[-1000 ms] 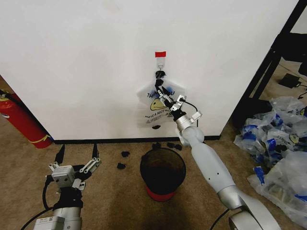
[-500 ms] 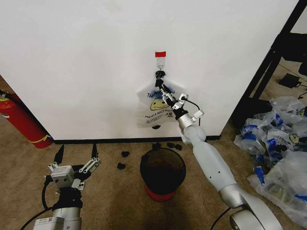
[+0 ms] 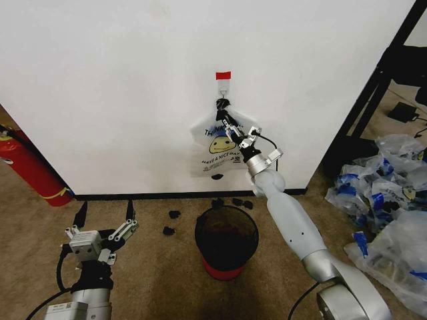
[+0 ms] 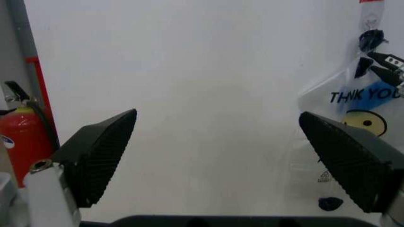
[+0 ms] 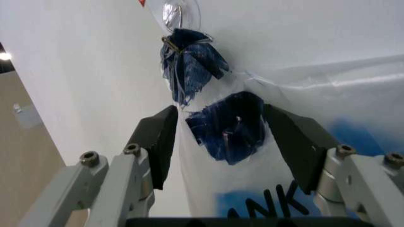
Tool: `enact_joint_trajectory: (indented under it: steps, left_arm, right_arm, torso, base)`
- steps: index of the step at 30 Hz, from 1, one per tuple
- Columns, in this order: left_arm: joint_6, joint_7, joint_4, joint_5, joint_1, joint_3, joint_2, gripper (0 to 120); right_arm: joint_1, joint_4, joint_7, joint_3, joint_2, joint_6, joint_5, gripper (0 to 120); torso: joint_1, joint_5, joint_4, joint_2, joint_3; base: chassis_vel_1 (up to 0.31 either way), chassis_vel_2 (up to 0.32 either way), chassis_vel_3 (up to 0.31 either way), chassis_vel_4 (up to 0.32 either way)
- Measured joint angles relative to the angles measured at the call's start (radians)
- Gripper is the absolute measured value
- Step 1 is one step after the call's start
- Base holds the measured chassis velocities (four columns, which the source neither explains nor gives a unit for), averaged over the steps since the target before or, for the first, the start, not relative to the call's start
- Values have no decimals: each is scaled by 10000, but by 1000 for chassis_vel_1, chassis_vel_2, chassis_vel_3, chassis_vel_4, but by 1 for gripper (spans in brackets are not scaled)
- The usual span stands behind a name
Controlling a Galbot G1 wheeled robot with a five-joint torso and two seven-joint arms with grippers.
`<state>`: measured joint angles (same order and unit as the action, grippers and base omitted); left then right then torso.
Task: Pick up the garbage bag from the wall and place it over the trash bin.
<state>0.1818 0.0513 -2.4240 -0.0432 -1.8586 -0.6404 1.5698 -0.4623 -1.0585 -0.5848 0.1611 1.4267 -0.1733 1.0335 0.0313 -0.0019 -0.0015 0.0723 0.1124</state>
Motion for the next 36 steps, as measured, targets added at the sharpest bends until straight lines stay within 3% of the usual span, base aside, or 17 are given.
enact_joint_trajectory:
  steps: [21, 36]
  left_arm:
    - [6, 72, 87, -26, 66, -10, -170, 100]
    - [47, 138, 216, -46, 149, -24, -221, 100]
  right_arm:
    - [-247, -372, 33, 81, -131, -59, -434, 54]
    - [264, 582, 63, 109, 173, -203, -570, 33]
  torso:
    - [0, 0, -1, 0, 0]
    - [-3, 0, -11, 0, -2]
  base:
    - [0, 0, 0, 0]
    - [0, 0, 0, 0]
